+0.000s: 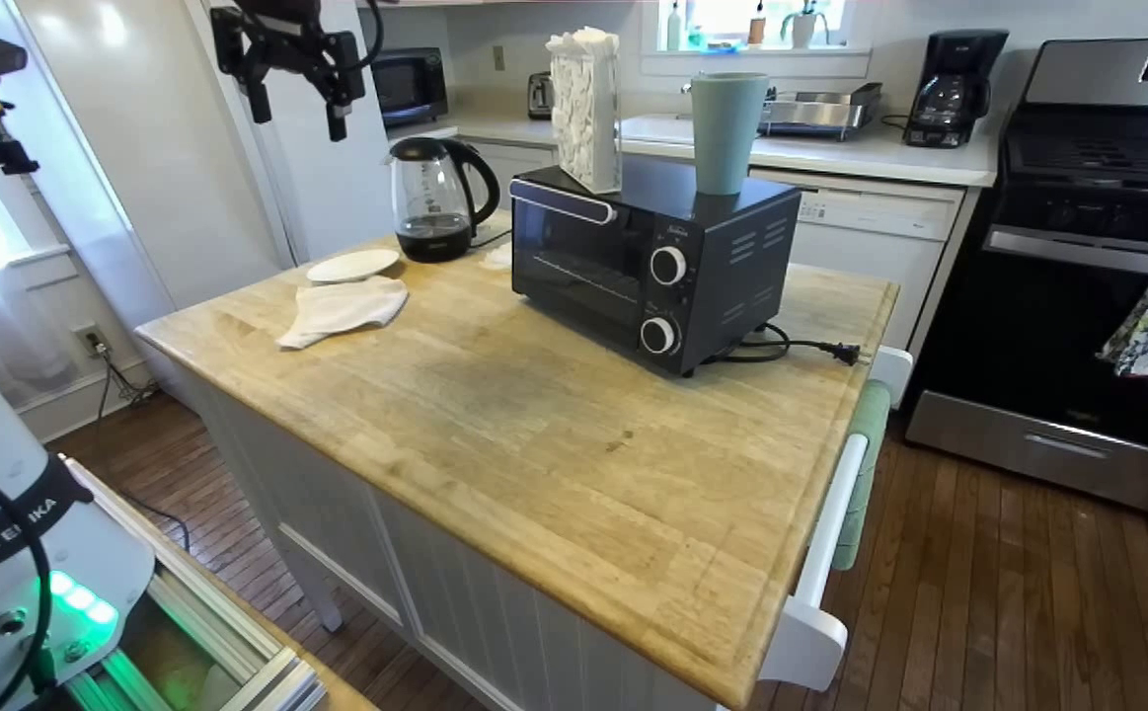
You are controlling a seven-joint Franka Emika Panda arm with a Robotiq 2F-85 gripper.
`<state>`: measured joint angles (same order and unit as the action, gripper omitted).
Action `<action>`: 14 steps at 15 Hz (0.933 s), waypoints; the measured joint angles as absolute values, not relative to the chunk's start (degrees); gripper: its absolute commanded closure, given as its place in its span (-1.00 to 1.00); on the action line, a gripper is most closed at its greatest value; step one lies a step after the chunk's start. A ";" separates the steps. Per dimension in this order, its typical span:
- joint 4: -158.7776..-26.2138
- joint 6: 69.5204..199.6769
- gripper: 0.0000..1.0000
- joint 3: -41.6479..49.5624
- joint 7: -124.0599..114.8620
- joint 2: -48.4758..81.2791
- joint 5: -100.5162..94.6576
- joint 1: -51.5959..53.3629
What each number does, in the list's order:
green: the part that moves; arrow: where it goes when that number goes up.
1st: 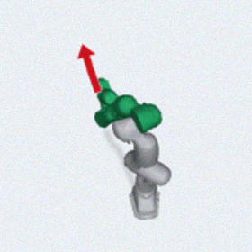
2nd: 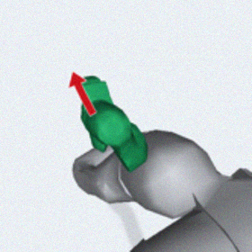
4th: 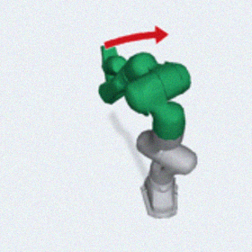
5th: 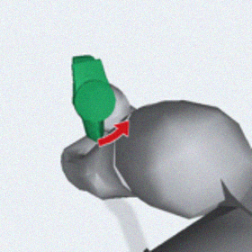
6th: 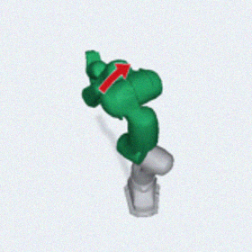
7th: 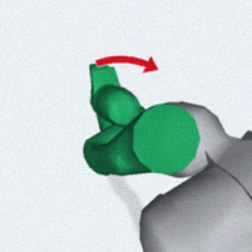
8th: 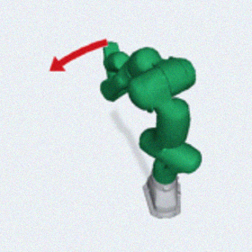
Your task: Pull the towel to the right towards the front of the oven
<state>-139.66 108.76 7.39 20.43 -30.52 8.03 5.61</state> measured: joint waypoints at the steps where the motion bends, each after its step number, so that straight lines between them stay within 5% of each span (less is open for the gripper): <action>1: -140.37 109.26 -1.00 6.57 19.63 -29.45 10.53 6.57; 14: -143.79 131.81 -1.00 1.44 21.03 -10.63 24.32 9.37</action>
<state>-143.79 131.81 1.44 21.03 -10.63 24.32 9.37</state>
